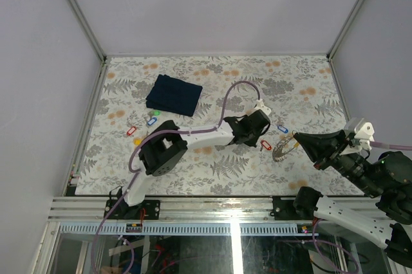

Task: Put the keys on the keyring

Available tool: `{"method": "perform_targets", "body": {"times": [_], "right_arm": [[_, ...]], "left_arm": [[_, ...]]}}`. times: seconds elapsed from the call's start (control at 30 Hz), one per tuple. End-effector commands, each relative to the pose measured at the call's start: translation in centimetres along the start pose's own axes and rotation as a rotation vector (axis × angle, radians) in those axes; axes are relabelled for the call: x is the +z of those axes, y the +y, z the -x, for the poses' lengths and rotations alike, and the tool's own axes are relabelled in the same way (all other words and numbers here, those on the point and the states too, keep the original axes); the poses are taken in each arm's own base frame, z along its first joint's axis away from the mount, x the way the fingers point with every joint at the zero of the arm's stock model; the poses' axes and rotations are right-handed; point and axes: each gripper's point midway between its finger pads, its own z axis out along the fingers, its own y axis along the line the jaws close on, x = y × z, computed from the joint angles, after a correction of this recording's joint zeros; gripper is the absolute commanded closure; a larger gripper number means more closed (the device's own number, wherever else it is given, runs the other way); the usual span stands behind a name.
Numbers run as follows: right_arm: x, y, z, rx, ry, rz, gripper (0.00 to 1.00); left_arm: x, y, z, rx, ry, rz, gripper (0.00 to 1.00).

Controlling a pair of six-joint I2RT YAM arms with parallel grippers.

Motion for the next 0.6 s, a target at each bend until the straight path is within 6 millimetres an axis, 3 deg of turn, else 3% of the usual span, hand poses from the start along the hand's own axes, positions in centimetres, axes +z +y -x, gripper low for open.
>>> {"method": "perform_targets", "body": {"times": [0.0, 0.07, 0.13, 0.23, 0.33, 0.57], "right_arm": [[0.0, -0.2, 1.3, -0.007, -0.050, -0.007, 0.97], [0.1, -0.2, 1.1, -0.010, -0.044, -0.008, 0.97], [0.4, -0.2, 0.8, -0.009, -0.038, -0.012, 0.97], [0.7, -0.1, 0.6, -0.007, -0.032, -0.013, 0.97], [0.8, -0.1, 0.5, -0.006, -0.025, -0.011, 0.97], [0.8, -0.2, 0.5, -0.003, -0.021, -0.020, 0.97]], "left_arm": [[-3.3, -0.8, 1.7, 0.109, -0.079, -0.134, 1.00], [-4.1, -0.6, 1.3, 0.094, -0.077, -0.166, 1.00], [-4.6, -1.0, 2.1, 0.065, -0.103, -0.181, 0.84], [-4.5, -2.0, 3.7, 0.006, -0.135, -0.184, 0.67], [-3.2, -3.3, 4.5, -0.010, -0.153, -0.148, 0.57], [0.1, -4.1, 4.7, -0.054, -0.153, -0.022, 0.50]]}}
